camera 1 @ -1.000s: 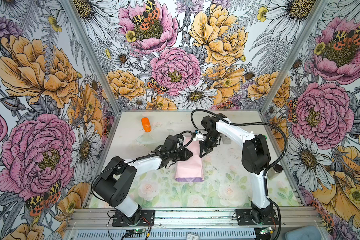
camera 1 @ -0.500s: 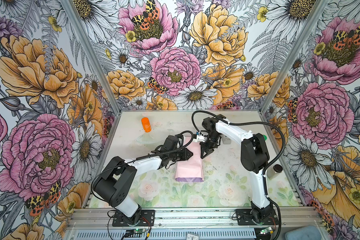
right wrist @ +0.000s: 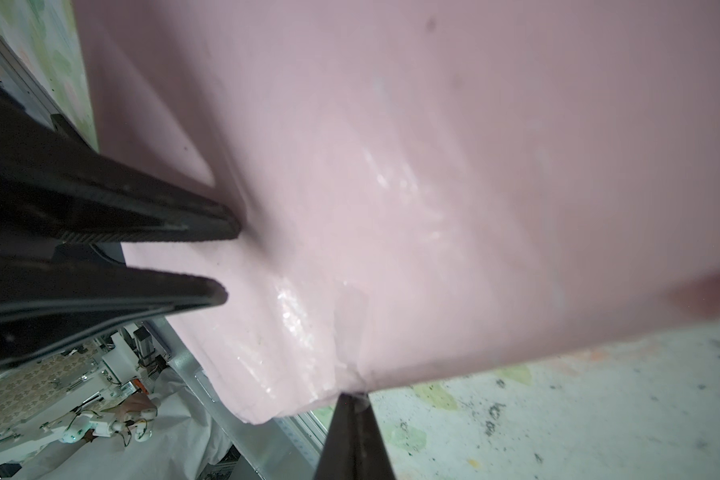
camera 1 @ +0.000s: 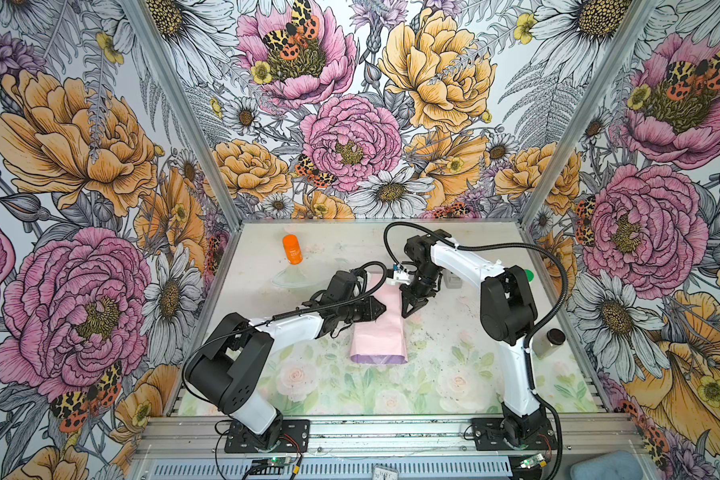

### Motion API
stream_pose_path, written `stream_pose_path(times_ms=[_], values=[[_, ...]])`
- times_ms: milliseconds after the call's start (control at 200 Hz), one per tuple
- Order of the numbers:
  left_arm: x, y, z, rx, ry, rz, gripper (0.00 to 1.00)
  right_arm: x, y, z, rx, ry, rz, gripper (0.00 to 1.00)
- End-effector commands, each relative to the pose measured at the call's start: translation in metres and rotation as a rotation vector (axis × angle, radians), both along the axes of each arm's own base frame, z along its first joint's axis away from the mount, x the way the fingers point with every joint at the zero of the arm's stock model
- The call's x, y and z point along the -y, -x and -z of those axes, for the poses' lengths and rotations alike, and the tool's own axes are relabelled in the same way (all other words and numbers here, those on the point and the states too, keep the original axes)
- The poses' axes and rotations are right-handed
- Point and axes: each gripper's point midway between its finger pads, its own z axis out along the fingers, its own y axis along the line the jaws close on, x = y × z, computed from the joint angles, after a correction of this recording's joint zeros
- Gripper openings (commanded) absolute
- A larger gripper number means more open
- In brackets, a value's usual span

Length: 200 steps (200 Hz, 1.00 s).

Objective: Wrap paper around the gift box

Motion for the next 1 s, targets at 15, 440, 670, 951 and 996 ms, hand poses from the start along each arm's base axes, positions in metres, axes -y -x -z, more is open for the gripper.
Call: stream_pose_path(times_ms=[15,440,670,951,996], values=[[-0.016,0.007,0.019,-0.043,-0.08,-0.025,0.22,0.003,-0.008,0.006,0.014,0.012,0.008,0.08],[-0.016,0.008,0.02,-0.044,-0.081,-0.022,0.22,0.008,-0.019,0.005,0.062,0.028,0.041,0.21],[-0.017,0.009,0.02,-0.044,-0.082,-0.025,0.22,0.011,-0.023,0.01,0.066,0.034,0.059,0.22],[-0.017,0.009,0.02,-0.044,-0.085,-0.026,0.22,0.013,-0.026,0.016,0.077,0.03,0.08,0.26],[-0.017,0.009,0.02,-0.044,-0.085,-0.026,0.22,0.014,-0.029,0.017,0.083,0.033,0.089,0.27]])
